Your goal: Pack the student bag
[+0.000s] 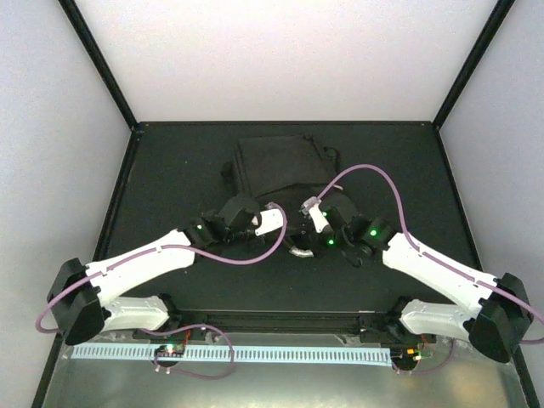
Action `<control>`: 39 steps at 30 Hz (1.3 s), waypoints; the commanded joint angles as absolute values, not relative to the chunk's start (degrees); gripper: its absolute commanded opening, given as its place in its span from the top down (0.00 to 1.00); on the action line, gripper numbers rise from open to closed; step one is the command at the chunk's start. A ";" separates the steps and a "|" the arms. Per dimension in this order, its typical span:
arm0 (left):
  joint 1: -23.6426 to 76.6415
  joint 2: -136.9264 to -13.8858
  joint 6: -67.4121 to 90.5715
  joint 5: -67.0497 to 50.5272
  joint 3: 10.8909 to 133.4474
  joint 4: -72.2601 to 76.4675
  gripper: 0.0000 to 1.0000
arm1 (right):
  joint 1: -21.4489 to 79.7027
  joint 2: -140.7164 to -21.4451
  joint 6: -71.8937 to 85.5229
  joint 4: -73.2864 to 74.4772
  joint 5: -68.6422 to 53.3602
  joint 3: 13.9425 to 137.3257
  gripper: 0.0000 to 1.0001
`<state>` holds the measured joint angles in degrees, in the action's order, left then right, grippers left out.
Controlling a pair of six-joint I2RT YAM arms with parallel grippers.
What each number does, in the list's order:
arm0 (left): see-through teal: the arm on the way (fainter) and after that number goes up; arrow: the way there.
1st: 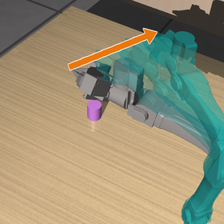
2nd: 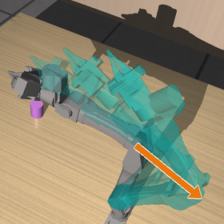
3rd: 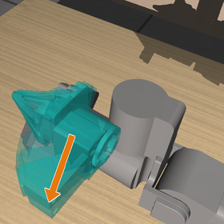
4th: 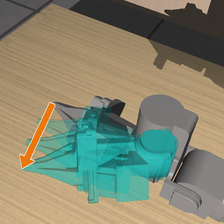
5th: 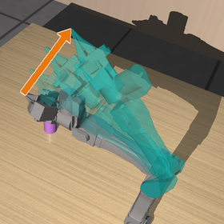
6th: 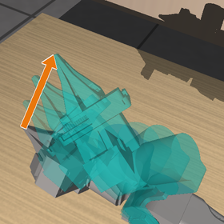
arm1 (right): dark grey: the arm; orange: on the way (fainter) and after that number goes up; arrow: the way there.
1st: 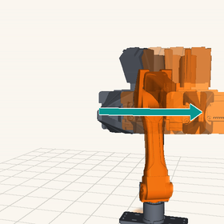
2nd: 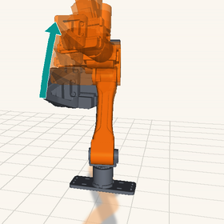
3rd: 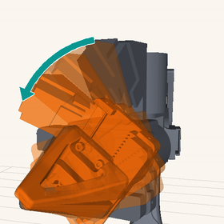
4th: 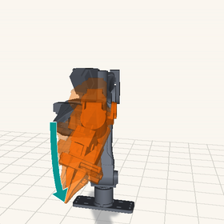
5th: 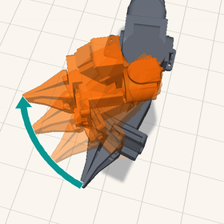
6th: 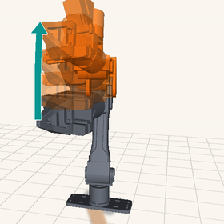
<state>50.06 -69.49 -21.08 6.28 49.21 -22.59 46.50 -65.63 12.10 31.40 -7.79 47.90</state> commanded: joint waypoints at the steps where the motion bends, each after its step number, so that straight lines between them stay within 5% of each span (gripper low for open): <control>1: 47.08 -67.29 -21.85 18.56 48.06 -27.00 0.98 | 44.71 -64.14 13.27 41.26 -0.81 50.28 0.98; 13: 42.17 -54.50 -15.80 27.27 42.37 -18.61 0.98 | 36.74 -67.48 13.44 43.38 8.49 53.57 0.98; 18: 41.64 -48.49 -14.87 26.89 39.23 -16.50 0.98 | 36.79 -67.07 9.53 41.92 -0.50 54.63 0.98; 22: 41.58 -46.94 -15.89 10.92 40.82 -18.42 0.68 | 37.30 -65.29 6.69 40.43 -17.58 56.07 0.98; 26: 42.10 -46.67 -16.74 -2.23 43.30 -20.48 0.25 | 38.52 -66.54 7.06 43.47 -27.00 59.79 0.98; 31: 45.83 -48.83 -19.84 -12.86 45.86 -21.63 0.13 | 40.27 -71.01 8.10 48.30 -29.24 62.01 0.98; 39: 54.64 -58.51 -27.07 -2.99 44.87 -18.26 0.09 | 40.45 -72.02 9.30 47.58 -28.12 62.57 0.98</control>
<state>52.01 -54.89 -21.76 -6.44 44.45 -19.90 40.16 -72.71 8.29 48.05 -24.67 60.20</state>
